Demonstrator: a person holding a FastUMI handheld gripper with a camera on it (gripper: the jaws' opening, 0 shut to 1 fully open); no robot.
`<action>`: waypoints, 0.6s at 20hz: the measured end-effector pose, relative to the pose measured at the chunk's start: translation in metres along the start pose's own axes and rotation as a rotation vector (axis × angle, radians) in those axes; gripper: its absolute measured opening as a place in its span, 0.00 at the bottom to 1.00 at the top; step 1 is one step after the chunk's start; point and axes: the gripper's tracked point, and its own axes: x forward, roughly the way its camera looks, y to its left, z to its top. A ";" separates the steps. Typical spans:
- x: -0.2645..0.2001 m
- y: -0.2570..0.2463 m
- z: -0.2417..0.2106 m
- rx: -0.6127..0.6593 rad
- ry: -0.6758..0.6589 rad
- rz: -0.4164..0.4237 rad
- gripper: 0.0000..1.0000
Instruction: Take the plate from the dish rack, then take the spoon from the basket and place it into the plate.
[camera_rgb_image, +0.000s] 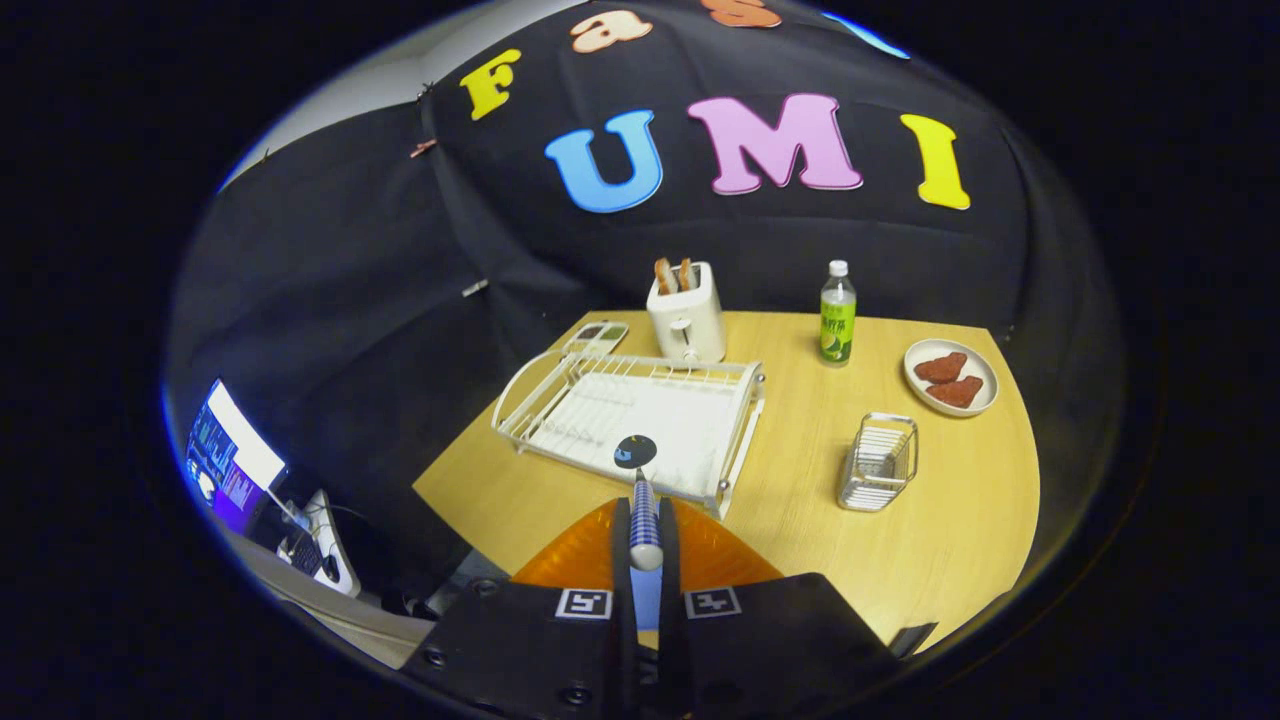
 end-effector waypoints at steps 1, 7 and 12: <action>0.009 0.004 -0.015 -0.006 0.043 -0.001 0.12; 0.069 0.005 -0.093 -0.023 0.220 -0.038 0.12; 0.100 0.000 -0.107 0.058 0.188 -0.058 0.12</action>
